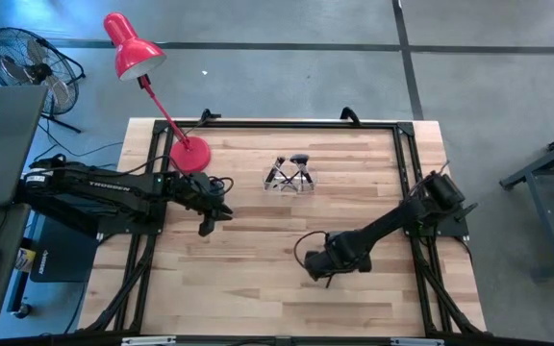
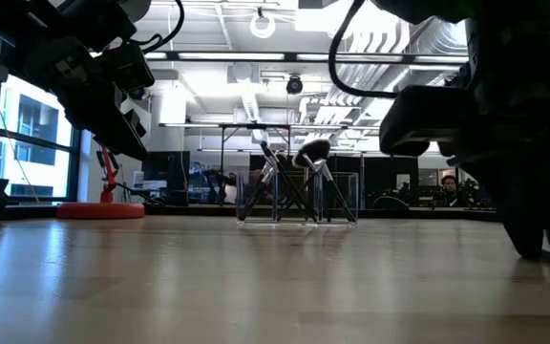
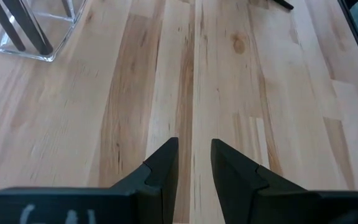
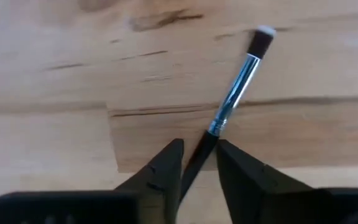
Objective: Pick & Place Makeup Supplies
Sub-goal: Put the makeup brush into the transparent organizer
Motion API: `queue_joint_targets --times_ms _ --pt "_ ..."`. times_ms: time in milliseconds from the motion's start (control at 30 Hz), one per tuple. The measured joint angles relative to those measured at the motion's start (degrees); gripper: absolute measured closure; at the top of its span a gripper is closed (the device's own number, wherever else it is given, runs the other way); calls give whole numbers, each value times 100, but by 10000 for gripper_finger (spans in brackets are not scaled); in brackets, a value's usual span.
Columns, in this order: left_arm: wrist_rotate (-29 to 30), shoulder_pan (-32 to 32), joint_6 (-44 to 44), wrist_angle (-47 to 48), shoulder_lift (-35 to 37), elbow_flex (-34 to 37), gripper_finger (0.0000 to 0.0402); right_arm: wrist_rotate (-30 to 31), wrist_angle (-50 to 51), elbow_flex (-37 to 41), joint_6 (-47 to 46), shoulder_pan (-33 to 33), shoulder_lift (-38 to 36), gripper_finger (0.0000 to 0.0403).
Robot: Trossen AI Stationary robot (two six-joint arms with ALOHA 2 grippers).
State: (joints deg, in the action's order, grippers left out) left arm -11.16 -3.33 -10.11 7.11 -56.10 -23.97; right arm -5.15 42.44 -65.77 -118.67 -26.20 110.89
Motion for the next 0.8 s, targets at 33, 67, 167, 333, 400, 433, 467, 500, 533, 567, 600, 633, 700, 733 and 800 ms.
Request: queue_joint_targets --times_ms 33,67,167,333,400,433,467,500,533,567,600,633,700,733,800 --pt "11 0 2 0 0 0 309 39 26 -27 193 6 8 316" --pt "15 -2 1 -5 0 0 309 130 36 -42 400 20 15 331" --pt "70 -2 0 -27 0 0 309 387 -23 -41 1242 90 16 381" --pt "78 -2 -50 -78 -2 0 309 556 -75 -20 3096 332 16 378" --pt "79 -2 -70 -114 -2 0 309 543 -116 -17 3775 473 16 382" --pt "80 -2 -108 -118 -2 0 309 567 -160 -19 4059 543 16 389" --pt "105 -2 -186 -120 -2 0 309 654 -220 -21 4308 617 16 393" --pt "131 -2 -292 -129 -2 0 309 826 -297 -23 4545 689 16 394" --pt "152 -2 -413 -151 -2 0 309 1039 -388 -23 4755 758 16 394" --pt "153 -2 -527 -180 -2 0 309 1226 -490 -20 4974 823 20 392" --pt "160 -2 -639 -222 -2 0 309 1375 -611 -13 5223 889 27 391" --pt "162 -2 -762 -287 -2 0 309 1507 -761 -5 5500 962 34 391" --pt "164 -2 -1009 -457 -2 0 309 1777 -1166 -3 6052 1133 49 396" --pt "166 -2 -1135 -521 -2 0 309 1931 -1324 -5 6304 1223 51 397" --pt "168 -2 -1382 -616 -2 0 309 2205 -1580 -5 6718 1386 66 398"
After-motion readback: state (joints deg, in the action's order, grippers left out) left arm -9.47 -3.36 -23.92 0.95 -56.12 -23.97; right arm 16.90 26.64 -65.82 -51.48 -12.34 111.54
